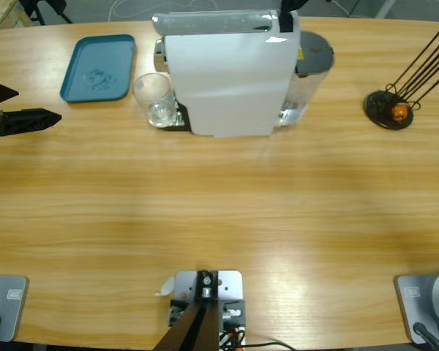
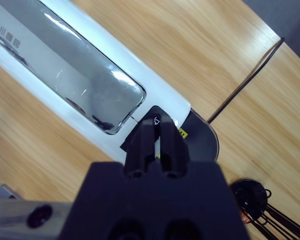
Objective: Pour coffee
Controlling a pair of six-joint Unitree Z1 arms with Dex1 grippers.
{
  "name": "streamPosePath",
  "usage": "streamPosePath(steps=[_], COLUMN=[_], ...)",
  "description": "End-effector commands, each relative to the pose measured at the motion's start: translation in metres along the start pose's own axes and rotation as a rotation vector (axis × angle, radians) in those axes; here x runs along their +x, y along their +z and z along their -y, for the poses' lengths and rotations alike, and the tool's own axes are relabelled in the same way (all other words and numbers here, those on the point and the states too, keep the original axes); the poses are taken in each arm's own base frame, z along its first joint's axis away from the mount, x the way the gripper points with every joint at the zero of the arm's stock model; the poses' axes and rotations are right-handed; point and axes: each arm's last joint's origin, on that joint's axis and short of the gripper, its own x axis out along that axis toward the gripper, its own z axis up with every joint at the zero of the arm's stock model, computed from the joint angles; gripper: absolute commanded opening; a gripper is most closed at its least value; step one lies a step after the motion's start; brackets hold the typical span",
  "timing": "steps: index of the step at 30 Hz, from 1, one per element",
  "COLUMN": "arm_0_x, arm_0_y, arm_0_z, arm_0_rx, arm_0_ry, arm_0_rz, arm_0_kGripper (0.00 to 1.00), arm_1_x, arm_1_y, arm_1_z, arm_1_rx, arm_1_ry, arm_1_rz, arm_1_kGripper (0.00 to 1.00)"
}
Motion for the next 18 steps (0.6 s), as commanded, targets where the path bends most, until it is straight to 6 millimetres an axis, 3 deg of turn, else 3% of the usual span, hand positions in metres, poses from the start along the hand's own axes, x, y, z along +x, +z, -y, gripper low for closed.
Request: streamPosePath(steps=[1, 11, 15, 16, 17, 18], arm_0_x=[0.003, 0.003, 0.002, 0.002, 0.002, 0.002], arm_0_y=[-0.011, -0.011, -0.011, -0.011, -0.011, -0.011], arm_0_z=[0.003, 0.003, 0.003, 0.003, 0.003, 0.003], arm_0_rx=[-0.003, -0.003, -0.003, -0.003, -0.003, -0.003], arm_0_ry=[-0.014, -0.014, -0.016, -0.016, -0.016, -0.016], arm_0_rz=[-0.020, -0.022, -0.020, -0.020, -0.020, -0.020], arm_0_kGripper=[1.000, 1.000, 1.000, 1.000, 1.000, 1.000], arm_1_x=[0.032, 0.031, 0.006, 0.000, -0.005, -0.009], arm_1_y=[-0.006, -0.016, -0.004, 0.000, 0.004, 0.007], arm_1_z=[0.007, 0.006, 0.007, 0.007, 0.008, 0.009], arm_1_rx=[0.025, 0.026, 0.013, 0.011, 0.009, 0.005], arm_1_ry=[-0.001, -0.006, -0.013, -0.015, -0.018, -0.019], arm_1_rz=[-0.089, -0.113, -0.029, -0.011, -0.007, -0.003], arm_1_kGripper=[0.000, 0.000, 0.000, 0.071, 0.324, 0.515])
